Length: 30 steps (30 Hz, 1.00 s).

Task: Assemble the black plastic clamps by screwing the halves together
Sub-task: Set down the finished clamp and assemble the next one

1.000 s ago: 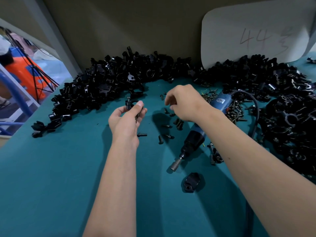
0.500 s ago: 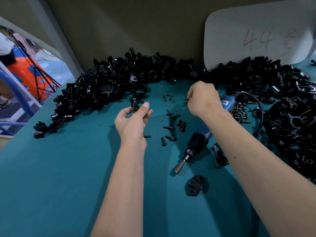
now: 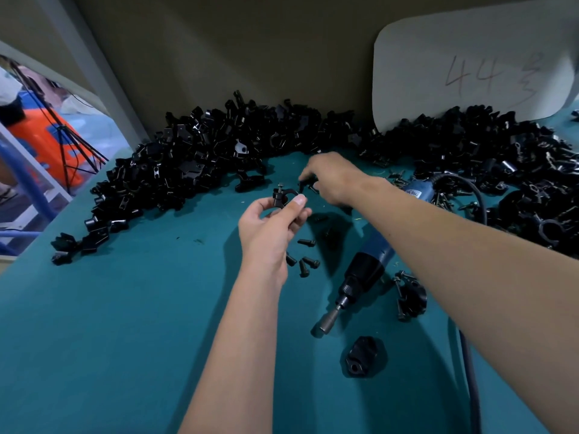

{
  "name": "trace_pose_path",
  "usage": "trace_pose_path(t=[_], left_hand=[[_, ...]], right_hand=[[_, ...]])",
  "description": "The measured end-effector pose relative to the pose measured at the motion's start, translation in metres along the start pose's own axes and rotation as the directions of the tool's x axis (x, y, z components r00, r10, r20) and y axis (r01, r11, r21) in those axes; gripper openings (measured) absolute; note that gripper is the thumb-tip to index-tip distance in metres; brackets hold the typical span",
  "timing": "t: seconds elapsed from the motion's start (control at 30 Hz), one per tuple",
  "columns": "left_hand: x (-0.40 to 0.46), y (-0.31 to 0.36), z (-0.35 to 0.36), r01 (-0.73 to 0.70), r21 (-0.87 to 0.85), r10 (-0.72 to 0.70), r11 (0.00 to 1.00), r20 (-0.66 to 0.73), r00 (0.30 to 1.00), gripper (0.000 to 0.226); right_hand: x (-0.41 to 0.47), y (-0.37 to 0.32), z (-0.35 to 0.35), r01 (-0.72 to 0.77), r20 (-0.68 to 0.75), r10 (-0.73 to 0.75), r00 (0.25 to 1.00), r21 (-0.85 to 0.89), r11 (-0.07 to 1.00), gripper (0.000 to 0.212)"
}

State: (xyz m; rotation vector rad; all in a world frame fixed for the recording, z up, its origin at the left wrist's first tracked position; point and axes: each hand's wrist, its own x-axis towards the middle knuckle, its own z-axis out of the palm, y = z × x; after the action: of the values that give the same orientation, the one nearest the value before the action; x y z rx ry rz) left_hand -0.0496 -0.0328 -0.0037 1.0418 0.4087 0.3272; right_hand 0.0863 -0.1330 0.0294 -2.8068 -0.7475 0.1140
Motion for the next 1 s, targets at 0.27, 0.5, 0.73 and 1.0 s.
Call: trace_pose_path(t=[0.27, 0.5, 0.73, 1.0], left_hand=[[-0.003, 0.008, -0.004, 0.044, -0.013, -0.041, 0.999, 0.166, 0.985, 0.036], [-0.015, 0.017, -0.003, 0.096, -0.012, -0.08, 0.995, 0.448, 0.891, 0.05], [-0.019, 0.012, -0.001, 0.124, 0.052, -0.134, 0.991, 0.461, 0.877, 0.061], [-0.02, 0.009, 0.002, 0.184, 0.054, -0.187, 0.982, 0.473, 0.861, 0.055]], right_hand=[[-0.036, 0.012, -0.01, 0.001, -0.223, 0.106, 0.969, 0.433, 0.902, 0.019], [-0.123, 0.015, -0.007, 0.296, -0.378, 0.189, 0.906, 0.887, 0.354, 0.007], [-0.131, 0.019, -0.004, 0.353, -0.449, 0.158, 0.88, 0.838, 0.415, 0.007], [-0.136, 0.032, -0.003, 0.309, -0.397, 0.109, 0.911, 0.836, 0.454, 0.009]])
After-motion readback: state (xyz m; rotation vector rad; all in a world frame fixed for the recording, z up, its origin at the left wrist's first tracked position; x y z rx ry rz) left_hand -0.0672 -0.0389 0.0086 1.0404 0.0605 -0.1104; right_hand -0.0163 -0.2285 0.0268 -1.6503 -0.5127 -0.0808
